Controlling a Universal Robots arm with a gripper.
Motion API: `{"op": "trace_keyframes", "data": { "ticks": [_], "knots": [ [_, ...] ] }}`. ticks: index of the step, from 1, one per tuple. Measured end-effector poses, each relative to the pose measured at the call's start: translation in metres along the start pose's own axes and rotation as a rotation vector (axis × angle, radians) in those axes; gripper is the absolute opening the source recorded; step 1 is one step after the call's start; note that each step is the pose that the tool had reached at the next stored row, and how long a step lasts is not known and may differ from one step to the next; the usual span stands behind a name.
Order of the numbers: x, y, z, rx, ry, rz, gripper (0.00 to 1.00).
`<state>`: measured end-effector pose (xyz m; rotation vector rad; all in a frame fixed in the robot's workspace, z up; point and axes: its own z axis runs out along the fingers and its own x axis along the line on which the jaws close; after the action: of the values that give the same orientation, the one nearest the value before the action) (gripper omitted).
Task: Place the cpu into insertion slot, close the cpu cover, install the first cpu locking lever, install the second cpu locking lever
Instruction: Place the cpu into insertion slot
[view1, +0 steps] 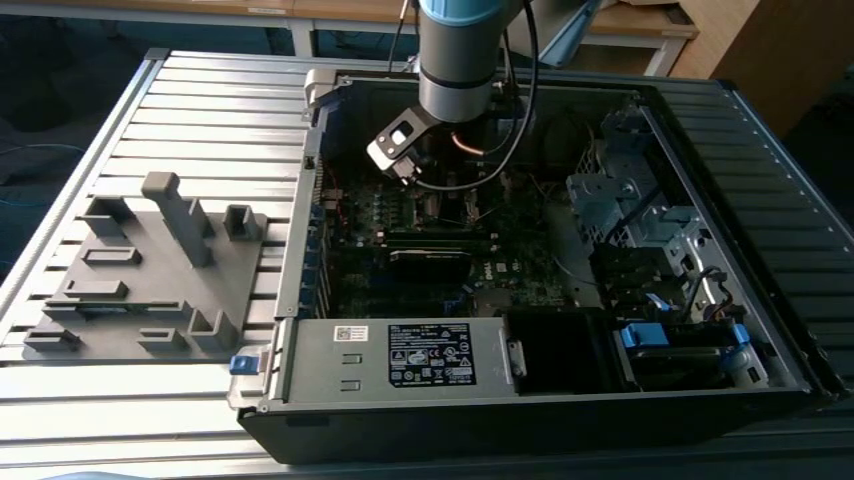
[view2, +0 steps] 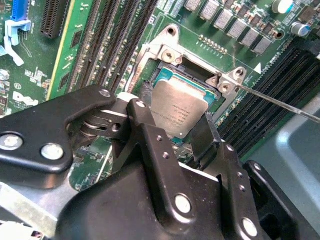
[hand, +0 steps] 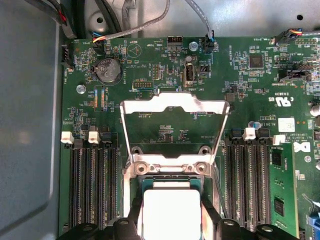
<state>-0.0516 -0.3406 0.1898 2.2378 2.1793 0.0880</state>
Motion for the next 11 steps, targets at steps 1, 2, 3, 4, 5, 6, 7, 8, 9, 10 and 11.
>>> {"op": "trace_keyframes", "data": {
  "ticks": [1,2,3,4,5,6,7,8,9,10,11],
  "knots": [
    [0.0,0.0001,0.0002,-0.0003,0.0002,0.0,0.55],
    [0.0,0.0,0.0001,-0.0002,-0.0002,0.0,0.61],
    [-0.0001,0.0,0.0,0.0001,-0.0006,0.0,0.61],
    [-0.0002,-0.0001,-0.0002,0.0004,-0.0012,0.0,0.61],
    [-0.0002,-0.0001,-0.0006,0.0006,-0.0014,0.0,0.61],
    [-0.0001,0.0,-0.0018,0.0005,-0.0011,0.0,0.61],
    [-0.0001,0.0001,-0.0037,0.0005,-0.0011,0.0,0.61],
    [0.0,0.0002,-0.0059,0.0004,-0.0011,0.0,0.61],
    [0.0001,0.0004,-0.0083,0.0005,-0.0012,0.0,0.61],
    [0.0001,0.0005,-0.0108,0.0004,-0.0011,0.0,0.61],
    [0.0002,0.0006,-0.0135,0.0004,-0.0011,0.0,0.61]
  ]
}}
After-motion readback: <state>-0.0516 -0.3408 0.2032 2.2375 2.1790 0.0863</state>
